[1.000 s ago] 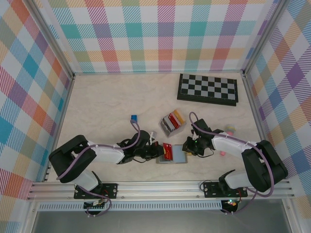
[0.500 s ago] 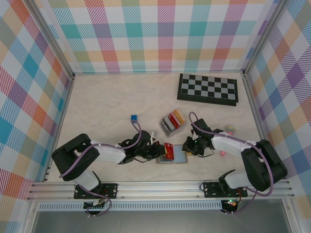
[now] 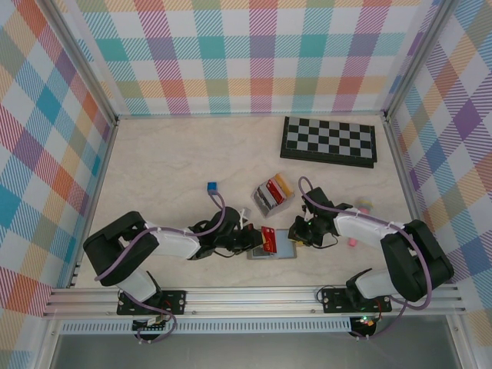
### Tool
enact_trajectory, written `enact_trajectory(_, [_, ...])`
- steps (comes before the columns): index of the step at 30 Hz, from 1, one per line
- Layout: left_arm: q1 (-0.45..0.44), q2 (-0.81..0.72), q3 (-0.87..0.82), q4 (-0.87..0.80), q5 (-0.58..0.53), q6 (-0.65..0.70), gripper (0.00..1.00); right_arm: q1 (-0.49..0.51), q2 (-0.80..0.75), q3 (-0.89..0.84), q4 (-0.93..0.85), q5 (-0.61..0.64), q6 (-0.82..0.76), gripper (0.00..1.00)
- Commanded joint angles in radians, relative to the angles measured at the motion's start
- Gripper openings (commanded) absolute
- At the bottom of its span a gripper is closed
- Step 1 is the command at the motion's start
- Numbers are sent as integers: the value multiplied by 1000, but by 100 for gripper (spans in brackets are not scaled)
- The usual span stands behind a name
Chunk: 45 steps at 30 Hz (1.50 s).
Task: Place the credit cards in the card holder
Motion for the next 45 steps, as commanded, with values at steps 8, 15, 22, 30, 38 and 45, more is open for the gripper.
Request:
enact_trajectory(8, [-31, -2, 22, -91, -41, 24, 0, 10, 70, -36, -13, 79, -16, 21])
enact_trajectory(15, [-58, 50, 57, -72, -35, 13, 0, 10, 83, -34, -2, 67, -11, 21])
enact_trajectory(22, [-68, 98, 85, -40, -18, 4, 0, 18, 82, -42, 7, 64, 3, 21])
enact_trajectory(30, [-68, 88, 93, -105, -2, 37, 0, 21, 74, -37, -11, 77, -2, 21])
enact_trajectory(38, [-62, 28, 104, -284, -23, 93, 0, 21, 77, -27, -20, 82, -6, 21])
enact_trajectory(45, [-56, 50, 132, -345, -7, 107, 0, 21, 78, -23, -22, 79, -8, 21])
